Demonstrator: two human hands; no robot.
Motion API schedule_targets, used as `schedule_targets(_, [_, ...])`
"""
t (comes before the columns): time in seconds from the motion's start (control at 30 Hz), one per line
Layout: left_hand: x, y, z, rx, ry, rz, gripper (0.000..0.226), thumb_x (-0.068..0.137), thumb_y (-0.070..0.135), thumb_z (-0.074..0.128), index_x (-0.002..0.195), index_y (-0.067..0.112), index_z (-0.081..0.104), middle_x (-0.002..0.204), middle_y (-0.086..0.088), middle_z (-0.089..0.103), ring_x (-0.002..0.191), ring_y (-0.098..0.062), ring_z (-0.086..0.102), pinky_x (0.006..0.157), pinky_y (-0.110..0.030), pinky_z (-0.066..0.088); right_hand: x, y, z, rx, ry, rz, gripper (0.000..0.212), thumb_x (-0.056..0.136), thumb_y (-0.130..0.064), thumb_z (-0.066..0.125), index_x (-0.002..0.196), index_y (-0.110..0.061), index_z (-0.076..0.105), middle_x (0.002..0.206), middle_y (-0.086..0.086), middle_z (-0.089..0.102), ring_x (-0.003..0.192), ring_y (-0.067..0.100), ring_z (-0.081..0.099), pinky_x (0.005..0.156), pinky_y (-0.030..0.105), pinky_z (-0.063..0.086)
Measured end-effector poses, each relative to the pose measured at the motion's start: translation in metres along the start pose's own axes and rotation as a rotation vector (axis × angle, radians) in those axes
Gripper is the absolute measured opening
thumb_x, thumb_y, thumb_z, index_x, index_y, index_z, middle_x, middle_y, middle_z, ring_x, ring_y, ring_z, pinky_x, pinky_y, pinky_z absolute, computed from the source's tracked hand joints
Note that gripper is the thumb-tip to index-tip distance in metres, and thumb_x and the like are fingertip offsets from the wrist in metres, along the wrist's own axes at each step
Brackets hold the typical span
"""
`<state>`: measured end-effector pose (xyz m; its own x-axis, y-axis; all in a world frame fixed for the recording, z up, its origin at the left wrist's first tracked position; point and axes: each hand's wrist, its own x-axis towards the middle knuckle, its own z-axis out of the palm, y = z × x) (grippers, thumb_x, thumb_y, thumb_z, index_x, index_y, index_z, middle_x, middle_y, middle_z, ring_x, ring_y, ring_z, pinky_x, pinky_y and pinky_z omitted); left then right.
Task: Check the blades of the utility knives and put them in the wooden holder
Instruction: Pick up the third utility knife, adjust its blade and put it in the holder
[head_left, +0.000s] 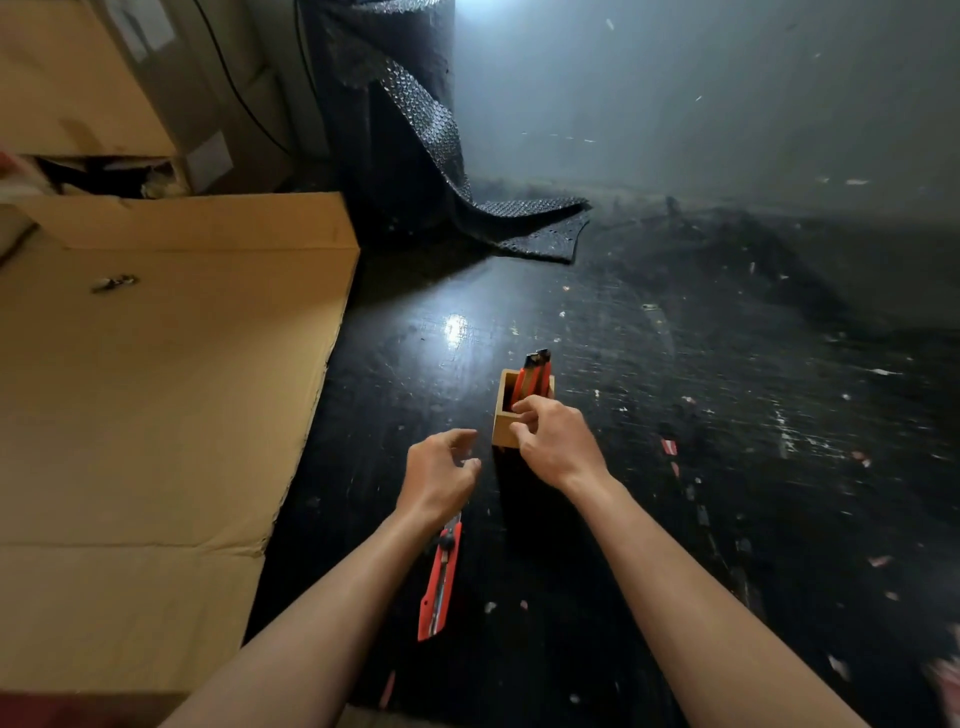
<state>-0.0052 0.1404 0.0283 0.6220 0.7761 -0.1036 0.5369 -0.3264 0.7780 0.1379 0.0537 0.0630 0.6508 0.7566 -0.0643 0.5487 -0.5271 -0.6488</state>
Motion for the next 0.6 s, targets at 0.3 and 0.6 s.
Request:
schedule_targets(0.3, [-0.064,-0.055,-0.005,0.06,-0.077,-0.165,0.043,0.083,0.016,0.079,0.125,0.014,0.071,0.119,0.0,0.075,0.107,-0.007,0.068,0.089,-0.017,0.049,-0.069,0.006,0.064,-0.07,-0.235,0.071,0.033,0.092,-0.025,0.065,0.125,-0.018,0.065,0.118,0.005,0.07,0.106,0.021,0.066,0.087,0.036,0.056])
schedule_targets(0.6, [-0.091,-0.076,0.006,-0.04,-0.182,-0.34,0.027,0.08,0.02,0.083,0.107,0.022,0.079,0.098,0.006,0.079,0.093,-0.005,0.072,0.079,-0.017,0.052,-0.112,0.012,0.108,0.178,-0.455,0.271,0.021,0.092,-0.017,0.064,0.11,-0.027,0.067,0.088,-0.004,0.072,0.077,0.008,0.071,0.074,0.034,0.062])
